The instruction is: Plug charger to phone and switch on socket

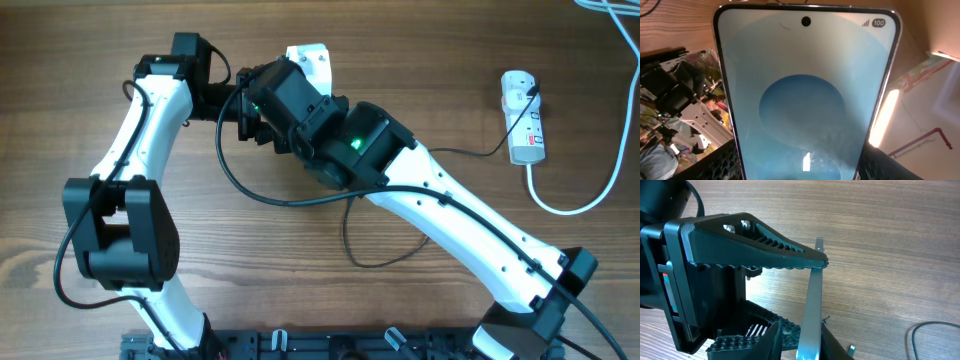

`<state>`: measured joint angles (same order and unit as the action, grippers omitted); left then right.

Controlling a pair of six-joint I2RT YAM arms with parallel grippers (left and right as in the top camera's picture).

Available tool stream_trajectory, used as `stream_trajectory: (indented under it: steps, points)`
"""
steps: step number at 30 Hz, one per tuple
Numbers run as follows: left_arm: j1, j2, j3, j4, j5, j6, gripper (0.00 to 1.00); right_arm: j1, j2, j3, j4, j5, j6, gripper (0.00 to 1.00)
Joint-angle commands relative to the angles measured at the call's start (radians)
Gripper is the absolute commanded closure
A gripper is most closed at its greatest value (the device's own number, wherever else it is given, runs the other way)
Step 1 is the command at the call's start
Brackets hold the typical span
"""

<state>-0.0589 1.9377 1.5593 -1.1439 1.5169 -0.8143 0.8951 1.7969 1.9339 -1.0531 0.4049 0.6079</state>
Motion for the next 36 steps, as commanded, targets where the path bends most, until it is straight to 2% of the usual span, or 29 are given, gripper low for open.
stream_trajectory:
  steps: [1,11,14,21,23,26,31,33,36]
  points:
    - [-0.002,-0.034,0.000,0.003,0.038,-0.005,0.30,0.005,0.013,0.022,0.004,0.028,-0.005,0.78]
    - [-0.002,-0.034,0.000,0.003,0.039,-0.005,0.29,0.005,0.013,0.022,0.001,0.028,-0.003,0.89]
    - [-0.002,-0.034,0.000,0.002,0.039,-0.005,0.24,0.005,0.013,0.022,0.002,0.028,-0.002,0.91]
    - [-0.002,-0.034,0.000,0.003,0.038,-0.005,0.00,0.004,0.013,0.022,0.006,0.036,0.085,0.96]
    - [-0.002,-0.034,0.000,0.003,0.037,-0.005,0.00,0.000,0.012,0.022,0.005,0.054,0.144,0.96]
    - [-0.002,-0.034,0.000,0.019,0.034,-0.005,0.00,-0.021,0.008,0.022,0.004,0.070,0.339,0.96]
    - [-0.002,-0.034,0.000,0.026,0.034,-0.006,0.00,-0.042,0.005,0.022,-0.017,0.063,0.829,0.96]
    - [-0.002,-0.034,0.000,0.026,0.034,-0.005,0.01,-0.042,0.005,0.022,-0.017,0.063,0.945,0.95]
    - [-0.002,-0.034,0.000,0.026,0.034,-0.006,0.09,-0.042,0.005,0.022,-0.017,0.062,1.102,0.96]
